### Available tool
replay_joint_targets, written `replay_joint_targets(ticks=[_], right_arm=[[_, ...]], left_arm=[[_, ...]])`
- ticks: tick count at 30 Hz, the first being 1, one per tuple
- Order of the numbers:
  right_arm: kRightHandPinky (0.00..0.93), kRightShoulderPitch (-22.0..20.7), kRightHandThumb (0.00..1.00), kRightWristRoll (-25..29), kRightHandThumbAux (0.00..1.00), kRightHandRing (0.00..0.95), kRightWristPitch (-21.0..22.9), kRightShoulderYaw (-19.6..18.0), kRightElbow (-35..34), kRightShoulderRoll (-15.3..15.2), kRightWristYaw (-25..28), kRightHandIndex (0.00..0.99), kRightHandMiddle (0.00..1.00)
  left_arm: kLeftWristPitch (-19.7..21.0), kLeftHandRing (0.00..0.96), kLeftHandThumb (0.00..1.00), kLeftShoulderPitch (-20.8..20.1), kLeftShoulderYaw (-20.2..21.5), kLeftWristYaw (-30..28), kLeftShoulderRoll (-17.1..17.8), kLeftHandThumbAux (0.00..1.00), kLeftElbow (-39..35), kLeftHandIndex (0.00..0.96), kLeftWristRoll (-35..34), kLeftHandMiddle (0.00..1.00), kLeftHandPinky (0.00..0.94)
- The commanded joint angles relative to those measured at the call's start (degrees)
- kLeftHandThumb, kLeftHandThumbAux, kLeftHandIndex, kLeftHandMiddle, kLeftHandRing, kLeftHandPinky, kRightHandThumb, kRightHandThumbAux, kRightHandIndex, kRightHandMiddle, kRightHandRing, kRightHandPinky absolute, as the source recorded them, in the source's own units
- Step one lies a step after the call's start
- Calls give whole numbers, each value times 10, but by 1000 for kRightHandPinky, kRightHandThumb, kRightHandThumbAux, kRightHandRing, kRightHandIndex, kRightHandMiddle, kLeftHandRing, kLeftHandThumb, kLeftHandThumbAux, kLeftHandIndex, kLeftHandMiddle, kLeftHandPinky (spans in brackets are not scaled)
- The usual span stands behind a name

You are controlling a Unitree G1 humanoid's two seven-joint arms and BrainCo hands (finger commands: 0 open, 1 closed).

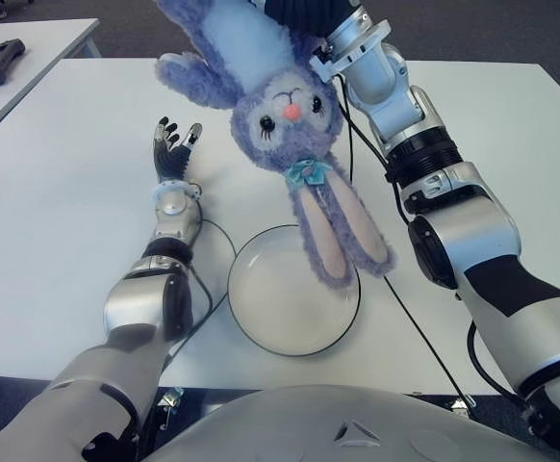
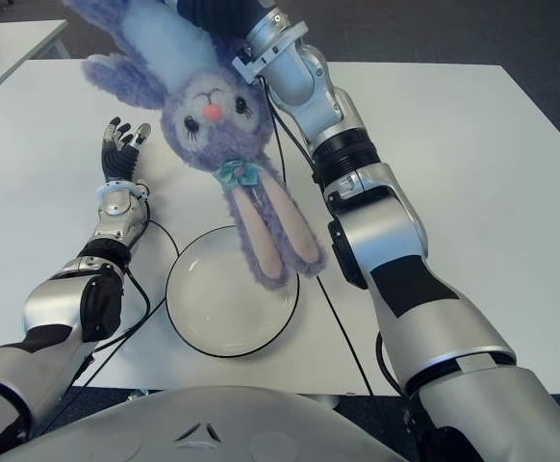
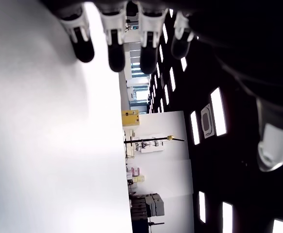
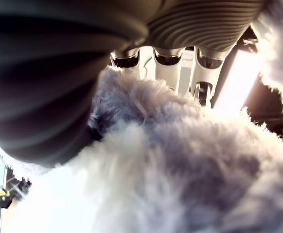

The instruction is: Put the doll into the plate.

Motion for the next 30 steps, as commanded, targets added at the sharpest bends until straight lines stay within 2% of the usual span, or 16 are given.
replay_joint_targets(ticks=[1, 24, 30], right_arm=[[872, 13, 720, 20, 710, 861, -1, 6, 1, 14, 23, 441, 860], [847, 38, 711, 26, 711, 838, -14, 26, -2, 35, 68, 441, 828], [851, 38, 710, 23, 711, 838, -20, 30, 0, 40, 67, 442, 827]], left_arm=[[89, 120, 0, 113, -9, 6, -67, 555, 86, 80, 5, 138, 98], [88, 114, 0, 111, -8, 8, -67, 572, 85, 82, 2, 136, 89], [89, 120, 0, 110, -8, 10, -68, 577, 85, 83, 2, 141, 100]])
